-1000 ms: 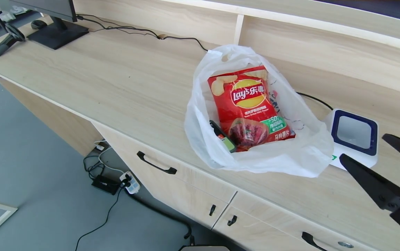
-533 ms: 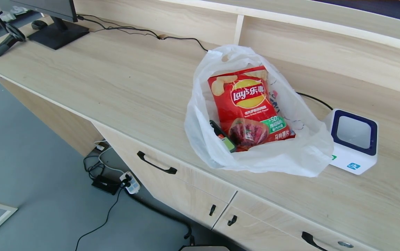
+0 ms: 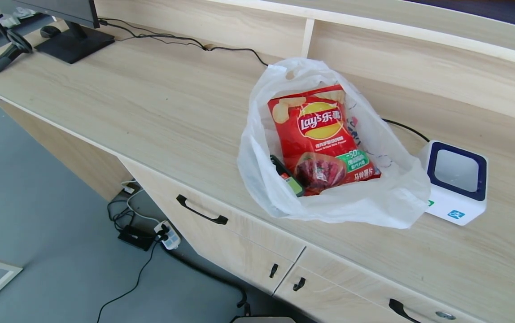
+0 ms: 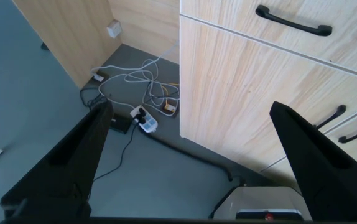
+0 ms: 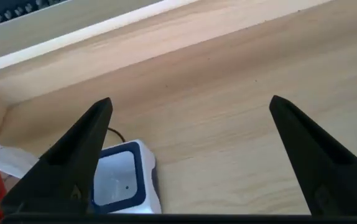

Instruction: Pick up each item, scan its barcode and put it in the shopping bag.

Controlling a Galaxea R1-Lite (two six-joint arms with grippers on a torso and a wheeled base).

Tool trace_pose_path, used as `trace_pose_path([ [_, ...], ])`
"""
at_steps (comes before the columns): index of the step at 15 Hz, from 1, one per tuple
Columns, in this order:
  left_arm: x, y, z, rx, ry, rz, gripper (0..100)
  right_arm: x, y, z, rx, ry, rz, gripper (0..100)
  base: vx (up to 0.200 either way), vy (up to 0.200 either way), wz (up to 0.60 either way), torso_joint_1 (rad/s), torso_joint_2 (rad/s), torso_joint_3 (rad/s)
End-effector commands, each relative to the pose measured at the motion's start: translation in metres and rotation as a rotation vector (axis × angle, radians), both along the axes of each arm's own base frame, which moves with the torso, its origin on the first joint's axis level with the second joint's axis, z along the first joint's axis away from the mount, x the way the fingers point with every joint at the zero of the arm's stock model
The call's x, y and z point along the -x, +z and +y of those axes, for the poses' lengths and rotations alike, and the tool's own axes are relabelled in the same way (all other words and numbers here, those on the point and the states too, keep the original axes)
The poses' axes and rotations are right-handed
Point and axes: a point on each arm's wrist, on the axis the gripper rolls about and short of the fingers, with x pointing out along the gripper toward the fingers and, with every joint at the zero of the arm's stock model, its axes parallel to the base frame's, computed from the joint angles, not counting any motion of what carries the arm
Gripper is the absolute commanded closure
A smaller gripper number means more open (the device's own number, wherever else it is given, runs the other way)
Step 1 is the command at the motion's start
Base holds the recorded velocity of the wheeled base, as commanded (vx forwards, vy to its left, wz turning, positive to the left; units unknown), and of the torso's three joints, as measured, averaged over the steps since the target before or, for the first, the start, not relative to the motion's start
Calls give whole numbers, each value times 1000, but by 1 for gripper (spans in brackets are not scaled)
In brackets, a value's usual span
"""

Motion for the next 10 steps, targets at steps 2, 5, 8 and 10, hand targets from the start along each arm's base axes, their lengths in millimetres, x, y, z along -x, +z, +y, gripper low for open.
trace_pose_path([
  [2, 0, 0, 0, 0, 1, -1, 0, 19, -111, -19, 72, -261, 211, 0, 0, 0, 0, 0, 0, 0],
  [5, 0, 0, 0, -1, 1, 0, 0, 15, -140, -15, 120, -251, 272, 0, 0, 0, 0, 0, 0, 0],
  [8, 0, 0, 0, -1, 0, -1, 0, 23, -143, -2, 228, 242, 292, 0, 0, 0, 0, 0, 0, 0],
  [10, 0, 0, 0, -1, 1, -1, 0, 34, -154, -9, 318, 430, 340, 0, 0, 0, 0, 0, 0, 0],
])
